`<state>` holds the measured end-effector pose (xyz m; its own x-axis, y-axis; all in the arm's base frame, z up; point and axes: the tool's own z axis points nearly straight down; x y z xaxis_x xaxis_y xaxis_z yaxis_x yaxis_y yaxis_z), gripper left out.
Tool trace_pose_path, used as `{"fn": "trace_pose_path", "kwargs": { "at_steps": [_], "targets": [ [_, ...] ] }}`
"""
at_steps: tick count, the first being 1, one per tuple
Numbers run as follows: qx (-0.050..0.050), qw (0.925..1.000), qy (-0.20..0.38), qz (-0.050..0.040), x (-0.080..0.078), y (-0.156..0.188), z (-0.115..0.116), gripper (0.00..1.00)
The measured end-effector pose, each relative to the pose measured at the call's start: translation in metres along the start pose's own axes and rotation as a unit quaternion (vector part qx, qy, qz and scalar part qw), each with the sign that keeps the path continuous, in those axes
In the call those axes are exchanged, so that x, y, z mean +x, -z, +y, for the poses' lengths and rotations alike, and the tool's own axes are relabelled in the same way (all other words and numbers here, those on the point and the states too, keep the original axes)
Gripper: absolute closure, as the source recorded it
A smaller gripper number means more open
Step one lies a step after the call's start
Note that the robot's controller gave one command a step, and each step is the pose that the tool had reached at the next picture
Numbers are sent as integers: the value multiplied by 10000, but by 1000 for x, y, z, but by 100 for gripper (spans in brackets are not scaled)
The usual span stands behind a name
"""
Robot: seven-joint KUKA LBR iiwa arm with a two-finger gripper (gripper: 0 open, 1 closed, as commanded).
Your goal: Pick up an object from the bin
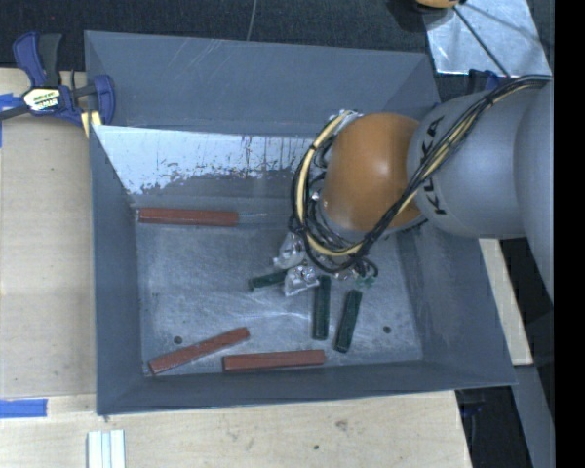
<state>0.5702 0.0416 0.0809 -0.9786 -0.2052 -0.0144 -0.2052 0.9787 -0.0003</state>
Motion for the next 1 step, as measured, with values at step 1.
{"fn": "trace_pose_path", "kwargs": {
  "at_steps": [1],
  "targets": [
    [-3, 10000, 4, 44, 2, 4, 0, 100]
  ]
}}
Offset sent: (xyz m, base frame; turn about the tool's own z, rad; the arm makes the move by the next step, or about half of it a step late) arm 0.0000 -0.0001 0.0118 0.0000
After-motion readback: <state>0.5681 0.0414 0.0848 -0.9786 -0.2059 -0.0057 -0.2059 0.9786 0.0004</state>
